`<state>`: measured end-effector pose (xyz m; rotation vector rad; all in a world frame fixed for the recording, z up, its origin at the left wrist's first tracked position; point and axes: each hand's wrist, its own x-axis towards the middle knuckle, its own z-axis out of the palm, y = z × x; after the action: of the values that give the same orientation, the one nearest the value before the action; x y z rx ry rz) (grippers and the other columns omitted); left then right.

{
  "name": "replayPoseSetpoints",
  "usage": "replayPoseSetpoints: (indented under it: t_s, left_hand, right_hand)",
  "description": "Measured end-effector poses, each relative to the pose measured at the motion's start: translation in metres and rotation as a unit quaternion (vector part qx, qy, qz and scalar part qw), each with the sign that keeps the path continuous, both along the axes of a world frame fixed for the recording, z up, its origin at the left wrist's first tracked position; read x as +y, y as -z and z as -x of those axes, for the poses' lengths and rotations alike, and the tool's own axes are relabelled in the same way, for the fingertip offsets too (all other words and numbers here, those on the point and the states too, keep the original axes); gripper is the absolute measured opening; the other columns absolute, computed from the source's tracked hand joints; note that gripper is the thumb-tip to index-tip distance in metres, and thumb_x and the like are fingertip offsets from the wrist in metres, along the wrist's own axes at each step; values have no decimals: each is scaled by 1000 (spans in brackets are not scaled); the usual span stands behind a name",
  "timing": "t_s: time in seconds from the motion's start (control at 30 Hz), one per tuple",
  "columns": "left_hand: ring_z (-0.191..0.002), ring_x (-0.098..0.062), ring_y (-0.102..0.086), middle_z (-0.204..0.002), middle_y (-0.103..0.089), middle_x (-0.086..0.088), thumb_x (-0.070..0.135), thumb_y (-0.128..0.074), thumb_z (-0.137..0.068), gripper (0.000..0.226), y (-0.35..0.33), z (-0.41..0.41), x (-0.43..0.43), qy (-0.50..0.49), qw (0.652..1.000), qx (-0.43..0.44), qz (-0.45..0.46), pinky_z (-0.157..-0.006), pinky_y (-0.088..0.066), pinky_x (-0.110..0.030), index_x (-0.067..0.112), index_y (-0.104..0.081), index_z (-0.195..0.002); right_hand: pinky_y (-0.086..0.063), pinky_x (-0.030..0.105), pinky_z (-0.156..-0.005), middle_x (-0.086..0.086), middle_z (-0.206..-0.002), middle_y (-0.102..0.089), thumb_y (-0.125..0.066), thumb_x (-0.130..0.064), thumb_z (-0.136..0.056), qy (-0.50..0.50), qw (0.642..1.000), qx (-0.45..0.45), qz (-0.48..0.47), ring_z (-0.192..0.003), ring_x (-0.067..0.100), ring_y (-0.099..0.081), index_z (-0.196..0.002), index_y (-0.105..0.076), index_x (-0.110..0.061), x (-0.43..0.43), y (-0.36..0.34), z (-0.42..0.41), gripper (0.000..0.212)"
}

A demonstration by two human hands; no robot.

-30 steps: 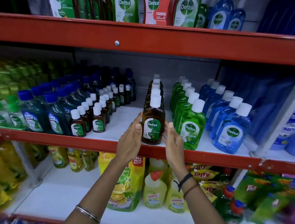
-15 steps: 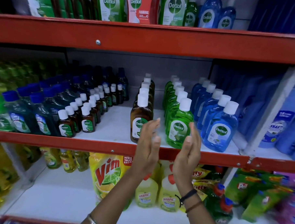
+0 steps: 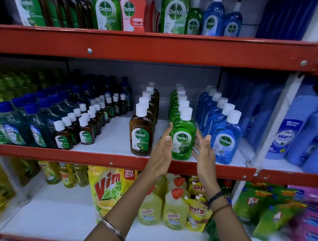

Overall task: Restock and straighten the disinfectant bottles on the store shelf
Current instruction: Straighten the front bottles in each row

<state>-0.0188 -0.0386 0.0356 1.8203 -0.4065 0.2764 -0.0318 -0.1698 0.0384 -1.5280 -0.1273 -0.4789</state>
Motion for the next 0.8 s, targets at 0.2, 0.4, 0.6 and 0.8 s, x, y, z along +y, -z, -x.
replayPoseSetpoints:
  t_s: [0.2,0.4,0.6,0.8]
  left_hand:
    - [-143,-18,-34,-157,-33,3,97,-7,-69,81,5,-3,-3,-11,1000,-3,27,-116,-31,-54,64,-18,-141]
    - [-140,0,-28,-150,-31,18,89,-6,-79,87,10,3,-11,-65,996,-54,-7,-118,-27,-38,44,-21,-151]
    - [-129,-4,-44,-136,-49,-4,63,-17,-99,67,9,28,-59,-66,972,-223,24,-104,-36,-17,16,-46,-137]
    - [-118,30,-25,-144,-28,9,54,-14,-98,55,-3,22,-118,27,999,-12,29,-95,-18,7,27,-23,-145]
  right_hand:
    - [-44,41,-106,14,-135,-57,-26,-89,-70,-27,1000,-4,0,-116,6,-58,-124,-46,-50,-5,-3,-1,70]
    - [-41,46,-109,11,-138,-55,-29,-81,-78,-1,999,-38,3,-127,18,-52,-118,-47,-55,-7,2,4,51]
    - [-37,14,-104,2,-142,-50,-28,-64,-91,188,970,-152,-34,-131,3,-43,-136,-47,-17,-36,13,26,67]
    - [-25,-5,-94,-3,-156,-29,-26,-48,-95,184,981,-62,-8,-135,-4,-29,-147,-27,-23,-77,19,17,57]
